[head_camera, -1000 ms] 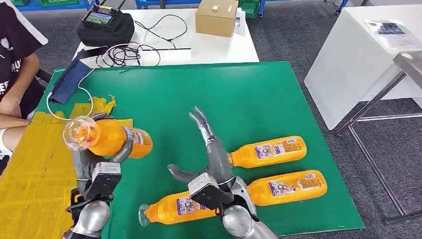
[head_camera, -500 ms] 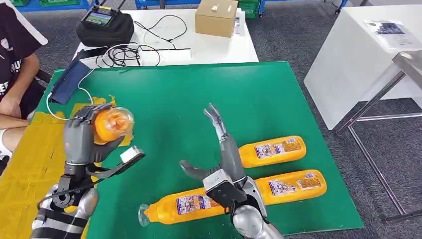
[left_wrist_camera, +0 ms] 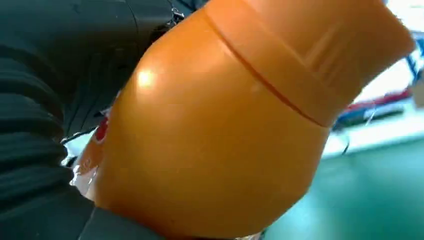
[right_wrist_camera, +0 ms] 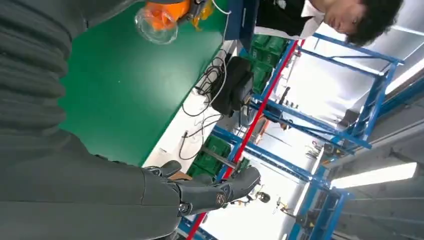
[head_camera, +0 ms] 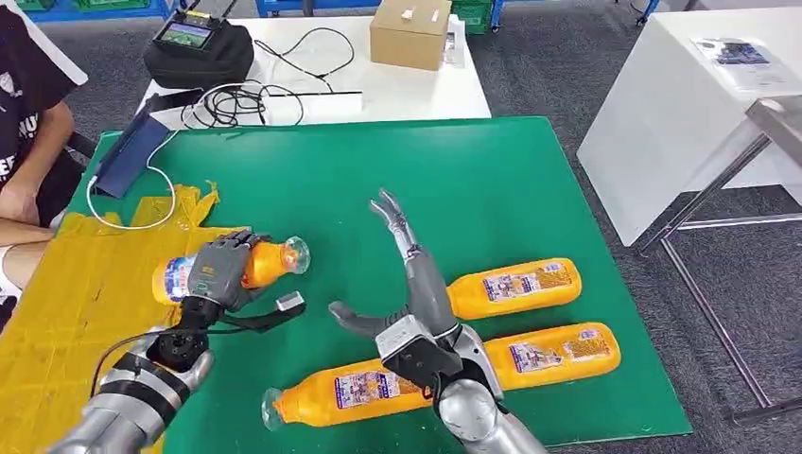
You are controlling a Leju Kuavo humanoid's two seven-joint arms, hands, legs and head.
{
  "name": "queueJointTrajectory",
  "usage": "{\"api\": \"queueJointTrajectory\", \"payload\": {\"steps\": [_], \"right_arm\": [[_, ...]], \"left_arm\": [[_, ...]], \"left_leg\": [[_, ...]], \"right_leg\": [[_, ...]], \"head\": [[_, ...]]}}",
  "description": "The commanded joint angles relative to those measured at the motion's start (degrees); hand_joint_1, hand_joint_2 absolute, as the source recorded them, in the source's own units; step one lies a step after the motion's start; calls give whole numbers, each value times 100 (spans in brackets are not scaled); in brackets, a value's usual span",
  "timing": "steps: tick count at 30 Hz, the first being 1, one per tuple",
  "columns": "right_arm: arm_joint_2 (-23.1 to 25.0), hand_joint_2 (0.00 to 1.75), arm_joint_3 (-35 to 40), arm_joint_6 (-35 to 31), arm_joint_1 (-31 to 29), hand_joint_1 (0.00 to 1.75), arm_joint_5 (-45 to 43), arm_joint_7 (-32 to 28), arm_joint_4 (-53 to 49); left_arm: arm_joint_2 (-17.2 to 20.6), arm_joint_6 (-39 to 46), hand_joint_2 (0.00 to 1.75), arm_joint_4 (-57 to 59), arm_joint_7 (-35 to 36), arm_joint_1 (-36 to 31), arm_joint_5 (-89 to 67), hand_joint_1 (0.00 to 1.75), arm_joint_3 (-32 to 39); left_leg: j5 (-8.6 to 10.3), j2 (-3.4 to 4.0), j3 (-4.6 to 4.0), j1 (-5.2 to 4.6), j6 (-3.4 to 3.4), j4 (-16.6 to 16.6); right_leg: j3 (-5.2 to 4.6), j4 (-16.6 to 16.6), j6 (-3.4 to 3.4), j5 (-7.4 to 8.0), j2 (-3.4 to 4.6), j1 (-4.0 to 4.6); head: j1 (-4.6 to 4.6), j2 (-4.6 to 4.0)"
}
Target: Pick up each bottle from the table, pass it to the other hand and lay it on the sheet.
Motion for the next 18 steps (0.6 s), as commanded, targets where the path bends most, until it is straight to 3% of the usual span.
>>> {"api": "queueJointTrajectory", "payload": {"steps": [1,5,8,13,18], "right_arm": [[-101,175,153,50,-224,0,10,23,459],[-80,175,177,64,-256,0,35,36,549],[-67,175,185,71,-262,0,41,43,596],[-74,175,194,85,-272,0,70,63,628],[-65,175,222,137,-332,0,152,112,783]], "left_arm": [[32,-246,175,1462,97,-636,-17,175,62],[104,-269,175,1670,611,-769,-78,175,-281],[98,-294,175,1699,618,-766,-71,175,-218],[87,-435,175,1751,615,-777,-78,175,-167],[108,-647,175,1901,683,-782,16,175,-218]], "left_leg": [[-3,19,21,2,6,-7],[-4,60,40,4,4,-13],[-4,78,51,8,1,-19],[4,15,29,20,-6,-8],[4,19,27,20,-6,-11]], "right_leg": [[15,-3,-11,2,2,6],[19,-5,-33,14,25,12],[19,-4,-38,16,35,21],[18,2,-30,6,-13,28],[21,2,-34,7,-11,24]], "head": [[0,0],[0,0],[-2,0],[-2,0],[0,0]]}}
